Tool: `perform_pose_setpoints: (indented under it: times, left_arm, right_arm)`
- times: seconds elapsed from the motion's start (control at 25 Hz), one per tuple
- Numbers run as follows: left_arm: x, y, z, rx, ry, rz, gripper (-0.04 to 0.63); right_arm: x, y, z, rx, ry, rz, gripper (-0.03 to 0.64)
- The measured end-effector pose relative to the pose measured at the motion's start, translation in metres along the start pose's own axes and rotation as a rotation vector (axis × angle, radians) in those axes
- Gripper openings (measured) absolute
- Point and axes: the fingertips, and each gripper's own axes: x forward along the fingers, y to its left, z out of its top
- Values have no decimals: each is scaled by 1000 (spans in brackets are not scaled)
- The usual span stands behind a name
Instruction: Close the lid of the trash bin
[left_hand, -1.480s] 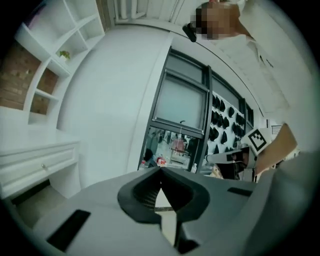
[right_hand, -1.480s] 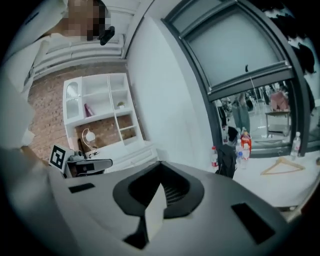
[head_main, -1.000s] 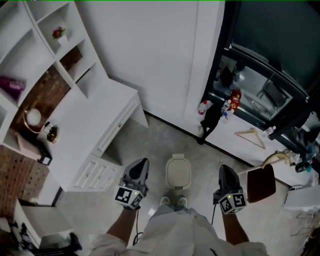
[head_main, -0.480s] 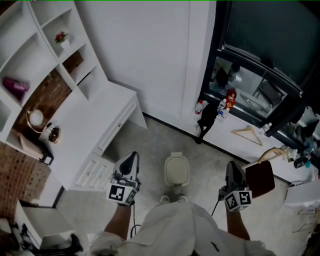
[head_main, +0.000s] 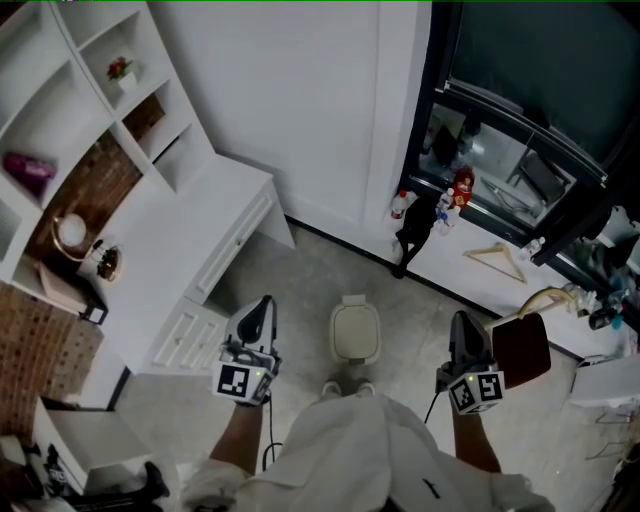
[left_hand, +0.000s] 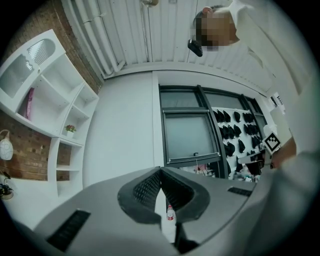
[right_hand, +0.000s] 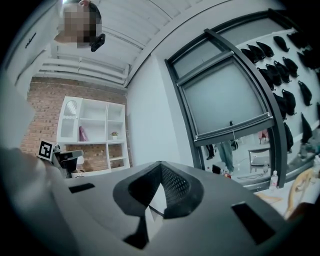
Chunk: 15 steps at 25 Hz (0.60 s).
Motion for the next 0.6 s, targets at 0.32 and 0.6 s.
perform_pose_setpoints:
  times: [0.32, 0.6]
  left_arm:
    - [1, 1, -9, 2, 12, -17, 26]
    - [1, 12, -10, -1, 12, -5, 26]
  right_arm:
    - [1, 4, -7, 0, 20, 11, 17]
    - [4, 6, -3, -6, 24, 16, 17]
